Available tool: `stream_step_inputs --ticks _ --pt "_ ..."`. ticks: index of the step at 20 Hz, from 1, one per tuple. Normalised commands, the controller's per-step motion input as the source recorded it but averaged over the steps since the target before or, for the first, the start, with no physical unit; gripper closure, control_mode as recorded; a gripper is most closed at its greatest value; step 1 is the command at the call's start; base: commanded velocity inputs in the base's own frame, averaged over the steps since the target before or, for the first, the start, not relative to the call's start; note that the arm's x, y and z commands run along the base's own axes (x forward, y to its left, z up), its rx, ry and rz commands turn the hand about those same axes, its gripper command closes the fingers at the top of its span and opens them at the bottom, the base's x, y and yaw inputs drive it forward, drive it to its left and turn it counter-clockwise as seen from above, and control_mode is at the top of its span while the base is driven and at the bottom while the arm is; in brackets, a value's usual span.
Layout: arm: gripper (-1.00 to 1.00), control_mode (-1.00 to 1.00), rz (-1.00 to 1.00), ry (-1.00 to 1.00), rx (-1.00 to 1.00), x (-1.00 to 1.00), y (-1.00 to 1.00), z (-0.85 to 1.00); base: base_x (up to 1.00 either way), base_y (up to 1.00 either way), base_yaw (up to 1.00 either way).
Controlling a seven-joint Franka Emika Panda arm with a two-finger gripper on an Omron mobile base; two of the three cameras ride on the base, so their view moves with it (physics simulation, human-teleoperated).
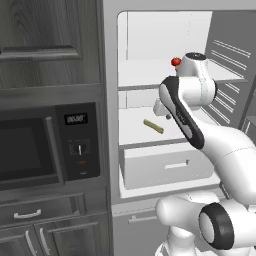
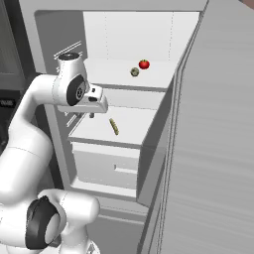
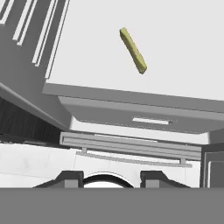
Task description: Pick the egg and butter from the fridge and place them by the bowl for mixing.
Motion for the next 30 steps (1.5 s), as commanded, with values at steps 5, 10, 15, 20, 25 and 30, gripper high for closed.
stream_step_inputs --ticks 5,10,15,20,25,30 --pt "-1.0 -1.0 0.01 -0.01 0.0 0.0 -0.01 0.01 0.0 0.0 0.0" --pt "-1.0 -1.0 0.0 -0.18 0.0 -0.04 -0.01 0.22 0.0 0.0 0.0" --pt "-1.0 -1.0 0.0 -0.27 0.0 -0.04 -0.16 0.45 0.0 0.0 0.0" --pt "-1.0 -1.0 0.0 -0.22 0.0 -0.01 -0.35 0.23 0.0 0.0 0.0" --pt "-1.0 -1.0 -0.01 -0.1 0.0 0.0 -0.38 0.35 0.0 0.0 0.0" --pt "-1.0 -1.0 -0.04 -0.03 0.0 0.11 -0.18 0.55 0.0 0.0 0.0"
